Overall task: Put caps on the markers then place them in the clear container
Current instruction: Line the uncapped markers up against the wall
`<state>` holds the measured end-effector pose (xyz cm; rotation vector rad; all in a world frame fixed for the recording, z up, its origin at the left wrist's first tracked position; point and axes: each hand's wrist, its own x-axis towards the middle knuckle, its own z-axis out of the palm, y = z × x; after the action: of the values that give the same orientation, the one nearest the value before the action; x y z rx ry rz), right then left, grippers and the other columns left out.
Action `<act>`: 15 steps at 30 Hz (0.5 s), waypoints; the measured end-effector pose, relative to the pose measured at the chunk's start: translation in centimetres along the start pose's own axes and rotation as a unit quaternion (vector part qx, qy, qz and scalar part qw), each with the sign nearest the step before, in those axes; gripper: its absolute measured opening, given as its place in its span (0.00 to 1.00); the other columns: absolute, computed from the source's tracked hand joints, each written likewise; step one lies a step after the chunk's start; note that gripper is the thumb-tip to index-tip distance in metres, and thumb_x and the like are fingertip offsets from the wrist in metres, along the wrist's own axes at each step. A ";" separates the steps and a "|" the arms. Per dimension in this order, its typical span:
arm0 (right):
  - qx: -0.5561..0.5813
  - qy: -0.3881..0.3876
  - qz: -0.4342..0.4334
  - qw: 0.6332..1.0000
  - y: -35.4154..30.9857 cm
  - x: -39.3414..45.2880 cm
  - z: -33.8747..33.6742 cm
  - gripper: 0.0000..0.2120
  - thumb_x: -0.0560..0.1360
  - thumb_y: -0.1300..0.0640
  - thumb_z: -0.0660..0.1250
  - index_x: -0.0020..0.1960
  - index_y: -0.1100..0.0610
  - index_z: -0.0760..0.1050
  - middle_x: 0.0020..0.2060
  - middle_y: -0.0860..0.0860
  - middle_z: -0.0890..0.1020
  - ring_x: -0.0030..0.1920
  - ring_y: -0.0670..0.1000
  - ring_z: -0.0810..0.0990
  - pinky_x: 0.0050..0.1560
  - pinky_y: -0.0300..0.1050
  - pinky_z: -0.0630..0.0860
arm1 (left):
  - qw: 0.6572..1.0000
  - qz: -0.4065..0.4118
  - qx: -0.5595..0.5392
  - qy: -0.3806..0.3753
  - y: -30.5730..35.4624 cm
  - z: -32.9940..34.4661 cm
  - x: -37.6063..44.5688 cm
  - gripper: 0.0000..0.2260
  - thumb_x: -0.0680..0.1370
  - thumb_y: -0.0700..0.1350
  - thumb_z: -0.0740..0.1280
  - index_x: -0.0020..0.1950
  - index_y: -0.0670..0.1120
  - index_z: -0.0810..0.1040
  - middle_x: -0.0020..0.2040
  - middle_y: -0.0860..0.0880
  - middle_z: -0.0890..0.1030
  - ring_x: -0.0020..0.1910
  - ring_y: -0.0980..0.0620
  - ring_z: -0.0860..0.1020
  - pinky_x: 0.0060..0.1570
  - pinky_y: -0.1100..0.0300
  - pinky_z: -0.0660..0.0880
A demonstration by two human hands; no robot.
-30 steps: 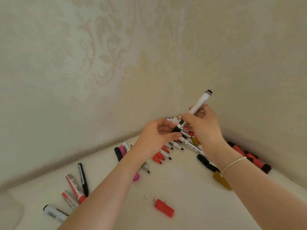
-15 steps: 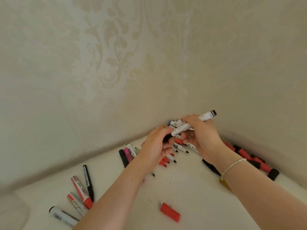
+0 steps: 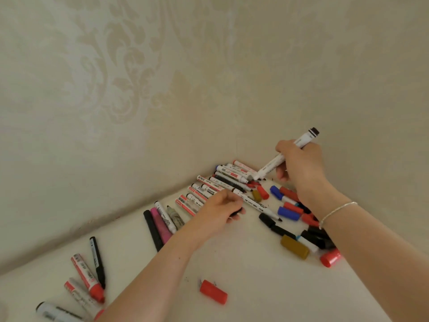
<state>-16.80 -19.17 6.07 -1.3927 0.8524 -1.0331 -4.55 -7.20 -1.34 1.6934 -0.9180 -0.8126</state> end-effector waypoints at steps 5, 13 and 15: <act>-0.012 0.027 -0.024 0.999 0.9 0.6 -2.3 0.12 0.74 0.60 0.63 0.33 0.57 0.67 0.24 0.54 0.70 0.19 0.49 0.69 0.23 0.41 0.67 | 0.932 0.102 0.348 -0.029 -0.4 1.7 0.2 0.07 0.76 0.44 0.67 0.52 0.55 0.78 0.52 0.58 0.78 0.49 0.63 0.75 0.49 0.71 0.69; 0.016 0.016 -0.007 1.000 1.9 0.6 -3.9 0.13 0.75 0.61 0.62 0.32 0.57 0.66 0.22 0.54 0.70 0.21 0.50 0.68 0.24 0.41 0.66 | 0.831 0.247 0.497 -0.042 -0.1 3.4 0.6 0.14 0.78 0.52 0.64 0.65 0.60 0.74 0.56 0.57 0.72 0.54 0.60 0.65 0.55 0.63 0.59; 0.020 0.020 -0.008 1.000 1.9 0.7 -4.2 0.14 0.75 0.61 0.62 0.31 0.57 0.66 0.22 0.54 0.70 0.22 0.51 0.68 0.25 0.42 0.66 | 0.827 0.250 0.502 -0.045 0.0 3.6 0.8 0.14 0.79 0.53 0.64 0.64 0.59 0.75 0.56 0.56 0.71 0.53 0.61 0.64 0.54 0.64 0.61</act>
<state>-20.34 -21.46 4.12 -1.3509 0.8455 -1.0875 -7.23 -9.51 -2.43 2.0953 -1.9786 0.0188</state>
